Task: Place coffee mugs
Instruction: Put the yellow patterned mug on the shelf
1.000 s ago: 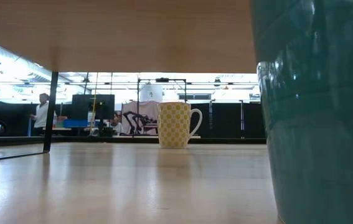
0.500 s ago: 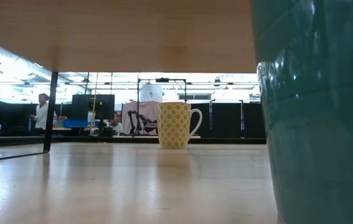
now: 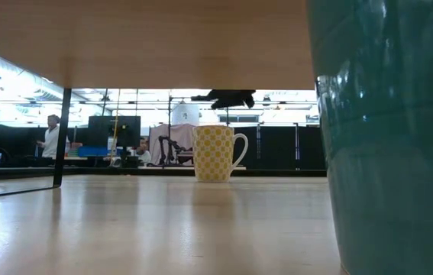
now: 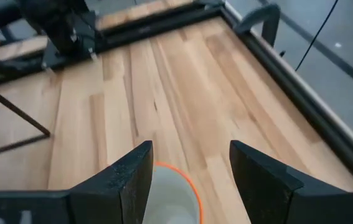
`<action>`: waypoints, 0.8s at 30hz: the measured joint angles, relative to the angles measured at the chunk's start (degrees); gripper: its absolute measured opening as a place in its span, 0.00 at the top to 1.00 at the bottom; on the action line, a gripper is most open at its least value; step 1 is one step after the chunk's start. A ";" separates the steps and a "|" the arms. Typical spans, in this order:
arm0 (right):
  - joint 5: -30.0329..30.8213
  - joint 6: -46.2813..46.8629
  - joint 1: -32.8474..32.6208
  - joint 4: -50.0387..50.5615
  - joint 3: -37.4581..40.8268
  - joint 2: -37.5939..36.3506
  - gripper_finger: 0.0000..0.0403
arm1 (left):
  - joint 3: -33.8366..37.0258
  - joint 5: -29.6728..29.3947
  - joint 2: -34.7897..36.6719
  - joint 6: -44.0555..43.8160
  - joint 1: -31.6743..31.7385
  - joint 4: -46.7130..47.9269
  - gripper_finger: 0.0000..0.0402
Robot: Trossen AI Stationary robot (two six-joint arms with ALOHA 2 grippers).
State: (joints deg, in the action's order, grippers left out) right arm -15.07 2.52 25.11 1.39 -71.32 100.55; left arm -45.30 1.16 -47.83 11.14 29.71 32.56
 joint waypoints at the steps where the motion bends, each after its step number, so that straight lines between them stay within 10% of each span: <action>1: 0.00 -0.04 -0.16 0.29 -0.10 0.53 0.46 | -0.01 -0.02 0.00 0.00 0.00 0.00 0.60; 24: 6.43 -2.60 -2.52 10.05 0.95 1.55 0.46 | -0.02 -0.03 -0.02 0.11 0.00 0.09 0.60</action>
State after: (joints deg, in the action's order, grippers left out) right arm -8.64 -0.08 22.59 11.44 -70.37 102.10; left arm -45.32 1.13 -47.86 11.25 29.71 32.64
